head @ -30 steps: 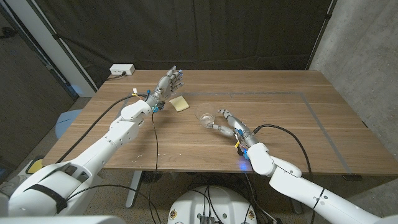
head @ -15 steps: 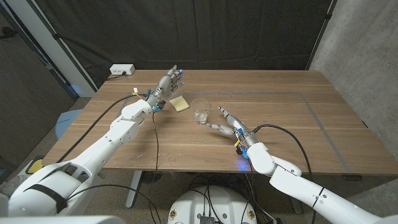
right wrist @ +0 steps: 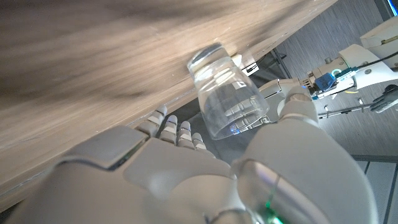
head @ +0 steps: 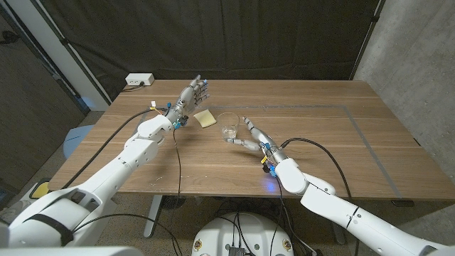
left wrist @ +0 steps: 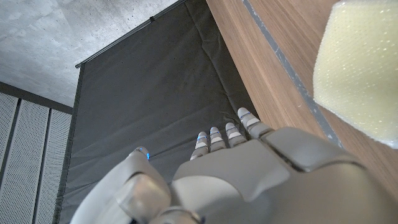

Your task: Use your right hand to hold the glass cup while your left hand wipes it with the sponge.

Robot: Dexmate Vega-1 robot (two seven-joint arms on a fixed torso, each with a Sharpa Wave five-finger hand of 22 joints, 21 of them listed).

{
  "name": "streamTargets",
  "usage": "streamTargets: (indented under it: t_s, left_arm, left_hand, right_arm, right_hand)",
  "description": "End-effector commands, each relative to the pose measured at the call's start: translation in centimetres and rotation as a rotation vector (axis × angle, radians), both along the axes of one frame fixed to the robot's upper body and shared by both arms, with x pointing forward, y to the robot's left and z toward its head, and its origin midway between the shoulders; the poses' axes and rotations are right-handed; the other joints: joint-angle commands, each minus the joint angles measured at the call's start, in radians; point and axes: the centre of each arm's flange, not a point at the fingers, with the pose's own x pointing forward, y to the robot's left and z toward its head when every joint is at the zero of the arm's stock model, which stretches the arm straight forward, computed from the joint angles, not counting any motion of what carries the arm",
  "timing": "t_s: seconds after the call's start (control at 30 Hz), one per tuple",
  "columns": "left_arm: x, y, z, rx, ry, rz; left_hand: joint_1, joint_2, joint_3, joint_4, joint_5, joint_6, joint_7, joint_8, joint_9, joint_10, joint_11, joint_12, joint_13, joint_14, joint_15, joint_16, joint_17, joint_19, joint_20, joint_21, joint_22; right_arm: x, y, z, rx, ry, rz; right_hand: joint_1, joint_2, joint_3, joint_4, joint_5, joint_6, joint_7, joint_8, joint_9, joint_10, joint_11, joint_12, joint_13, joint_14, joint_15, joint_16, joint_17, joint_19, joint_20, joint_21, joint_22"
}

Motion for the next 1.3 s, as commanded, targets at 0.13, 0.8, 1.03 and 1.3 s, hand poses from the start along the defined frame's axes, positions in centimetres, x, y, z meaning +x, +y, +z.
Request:
streamTargets:
  t_s: [0.13,0.8,1.03,1.3]
  left_arm:
    - [-0.2,0.5,-0.2,-0.013,0.0,-0.002]
    - [-0.3,0.9,-0.2,-0.023,0.0,-0.004]
    - [0.0,1.0,-0.1,-0.028,0.003,-0.007]
    - [0.4,1.2,0.1,-0.031,0.009,-0.002]
  left_hand:
    - [0.001,0.006,-0.006,0.002,0.009,-0.003,-0.001,0.002,0.004,0.006,-0.001,-0.003,0.006,0.007,-0.016,0.0,0.004,0.011,0.004,0.006,0.003]
    - [0.001,0.007,-0.011,0.003,0.01,-0.002,0.002,0.003,0.004,0.009,0.0,-0.002,0.006,0.01,-0.016,0.0,0.004,0.014,0.005,0.007,0.003]
    - [0.001,0.007,-0.012,0.003,0.011,-0.001,0.002,0.003,0.004,0.01,-0.001,-0.002,0.006,0.011,-0.017,0.001,0.004,0.015,0.004,0.008,0.003]
    - [0.001,0.008,-0.014,0.003,0.012,-0.002,0.002,0.003,0.004,0.009,-0.002,-0.002,0.006,0.011,-0.016,0.001,0.004,0.015,0.005,0.007,0.003]
  right_arm:
    - [1.7,2.2,1.4,0.012,-0.039,0.033]
    - [4.5,4.1,2.0,0.02,-0.028,0.046]
    - [4.9,5.1,1.8,0.042,-0.042,0.076]
    - [5.3,6.0,1.8,0.106,-0.042,0.106]
  right_hand:
    - [0.016,-0.008,-0.013,0.0,0.007,-0.058,-0.003,0.007,0.007,-0.027,0.004,-0.006,0.005,0.005,0.014,0.006,0.0,0.036,0.052,0.009,-0.001]
    - [0.038,-0.036,-0.049,-0.002,0.012,-0.112,-0.015,0.011,0.014,-0.054,0.001,-0.007,0.009,0.001,-0.012,0.005,0.001,0.035,-0.011,0.001,-0.003]
    - [0.07,-0.047,-0.074,-0.01,0.02,-0.045,-0.028,0.05,0.019,0.022,-0.019,0.026,0.012,0.096,-0.035,0.031,0.002,0.121,-0.024,0.027,-0.001]
    - [0.122,-0.012,-0.074,-0.006,0.036,0.057,-0.043,0.096,0.022,0.134,-0.041,0.068,0.016,0.225,-0.07,0.06,0.011,0.159,-0.051,0.033,0.005]
